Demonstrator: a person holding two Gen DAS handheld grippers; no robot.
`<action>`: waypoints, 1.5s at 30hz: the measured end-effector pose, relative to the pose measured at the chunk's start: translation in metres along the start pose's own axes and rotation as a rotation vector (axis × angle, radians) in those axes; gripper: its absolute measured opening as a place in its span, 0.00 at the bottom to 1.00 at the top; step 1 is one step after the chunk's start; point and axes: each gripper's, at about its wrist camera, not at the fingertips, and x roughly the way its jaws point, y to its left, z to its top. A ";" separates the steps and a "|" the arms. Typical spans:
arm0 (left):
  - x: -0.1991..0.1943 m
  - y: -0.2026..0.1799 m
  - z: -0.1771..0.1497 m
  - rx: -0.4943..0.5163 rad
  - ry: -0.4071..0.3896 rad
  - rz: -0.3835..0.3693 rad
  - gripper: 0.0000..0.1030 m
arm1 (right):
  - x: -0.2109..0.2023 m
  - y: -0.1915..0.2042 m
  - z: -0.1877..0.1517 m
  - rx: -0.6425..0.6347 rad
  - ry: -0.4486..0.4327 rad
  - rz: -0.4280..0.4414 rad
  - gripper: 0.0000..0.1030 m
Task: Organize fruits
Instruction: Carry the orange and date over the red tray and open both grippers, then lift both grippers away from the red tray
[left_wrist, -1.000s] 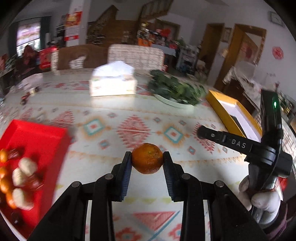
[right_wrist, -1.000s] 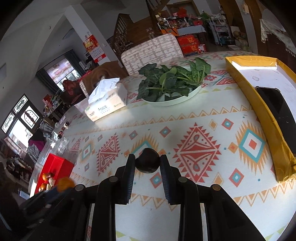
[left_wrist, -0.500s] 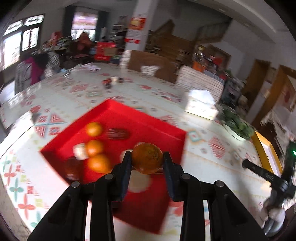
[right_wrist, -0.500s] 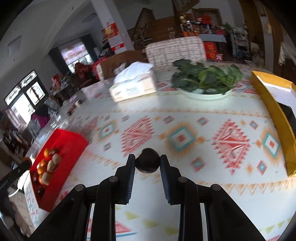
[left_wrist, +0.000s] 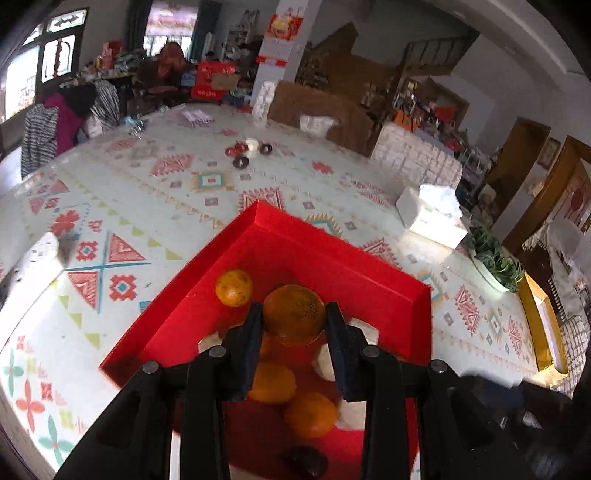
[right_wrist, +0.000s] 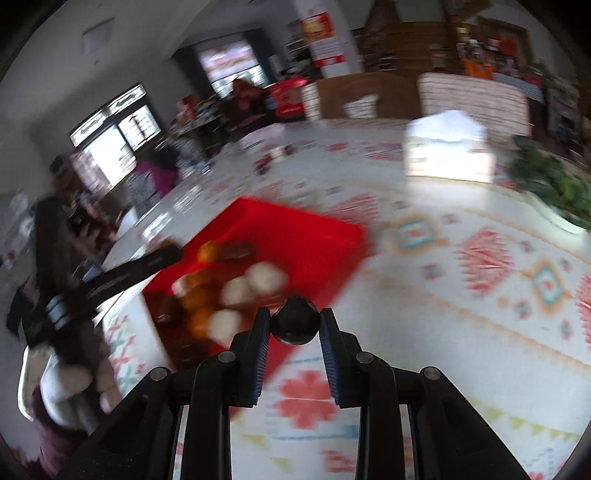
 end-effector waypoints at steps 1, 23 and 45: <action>0.007 0.002 0.002 0.000 0.019 -0.005 0.32 | 0.005 0.006 -0.001 -0.011 0.011 0.011 0.29; 0.030 0.005 0.011 0.004 0.061 -0.028 0.51 | 0.053 0.050 -0.025 -0.171 0.107 -0.034 0.46; -0.106 -0.093 -0.059 0.162 -0.333 0.373 1.00 | -0.046 -0.012 -0.064 0.097 -0.107 -0.135 0.57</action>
